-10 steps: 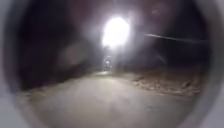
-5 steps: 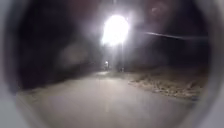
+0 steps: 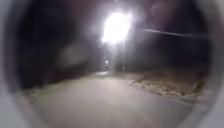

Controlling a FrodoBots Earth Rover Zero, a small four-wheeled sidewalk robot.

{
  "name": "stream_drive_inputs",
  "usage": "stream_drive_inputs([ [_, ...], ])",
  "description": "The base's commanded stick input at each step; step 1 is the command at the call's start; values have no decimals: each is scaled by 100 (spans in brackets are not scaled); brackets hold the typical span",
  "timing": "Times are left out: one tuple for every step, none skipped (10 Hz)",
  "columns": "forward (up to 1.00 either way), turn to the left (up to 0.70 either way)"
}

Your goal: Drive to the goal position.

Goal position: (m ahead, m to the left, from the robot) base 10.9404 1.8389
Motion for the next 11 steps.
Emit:
stream_drive_inputs([
  [85,0],
  [85,0],
  [85,0],
  [85,0],
  [85,0],
  [85,0],
  [85,0],
  [85,0],
  [85,0],
  [85,0],
  [85,0],
])
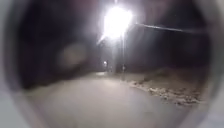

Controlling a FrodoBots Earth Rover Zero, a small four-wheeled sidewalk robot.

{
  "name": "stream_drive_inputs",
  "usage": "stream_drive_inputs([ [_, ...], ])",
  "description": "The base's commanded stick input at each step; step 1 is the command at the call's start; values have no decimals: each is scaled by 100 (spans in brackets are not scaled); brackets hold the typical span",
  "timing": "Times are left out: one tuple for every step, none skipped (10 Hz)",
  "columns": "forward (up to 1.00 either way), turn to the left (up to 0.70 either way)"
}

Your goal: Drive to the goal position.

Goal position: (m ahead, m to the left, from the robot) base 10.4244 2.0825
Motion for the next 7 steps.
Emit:
stream_drive_inputs([
  [85,0],
  [85,0],
  [85,0],
  [85,0],
  [85,0],
  [85,0],
  [85,0],
])
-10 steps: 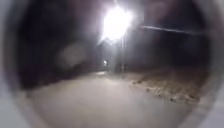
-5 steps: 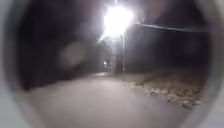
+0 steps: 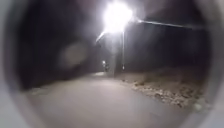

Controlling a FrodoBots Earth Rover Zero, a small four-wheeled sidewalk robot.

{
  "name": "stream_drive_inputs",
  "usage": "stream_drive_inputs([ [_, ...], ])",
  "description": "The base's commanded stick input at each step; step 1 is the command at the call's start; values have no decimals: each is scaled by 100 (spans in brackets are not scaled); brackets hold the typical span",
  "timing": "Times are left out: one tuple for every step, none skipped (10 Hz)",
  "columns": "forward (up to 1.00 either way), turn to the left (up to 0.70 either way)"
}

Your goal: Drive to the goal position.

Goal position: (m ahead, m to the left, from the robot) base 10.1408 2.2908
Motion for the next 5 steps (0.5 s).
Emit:
stream_drive_inputs([
  [85,0],
  [85,0],
  [85,0],
  [85,32],
  [85,32],
])
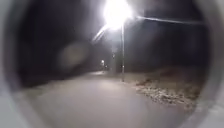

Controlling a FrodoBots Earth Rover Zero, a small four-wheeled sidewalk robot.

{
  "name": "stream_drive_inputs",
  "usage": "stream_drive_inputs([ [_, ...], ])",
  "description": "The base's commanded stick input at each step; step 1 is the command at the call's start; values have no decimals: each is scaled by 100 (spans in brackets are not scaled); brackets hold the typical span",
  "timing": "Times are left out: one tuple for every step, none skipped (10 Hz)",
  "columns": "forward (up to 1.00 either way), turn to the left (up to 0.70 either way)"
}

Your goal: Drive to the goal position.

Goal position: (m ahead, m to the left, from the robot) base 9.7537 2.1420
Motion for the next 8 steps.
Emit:
stream_drive_inputs([
  [85,9],
  [85,0],
  [85,0],
  [85,0],
  [85,6],
  [85,31],
  [85,34],
  [85,34],
])
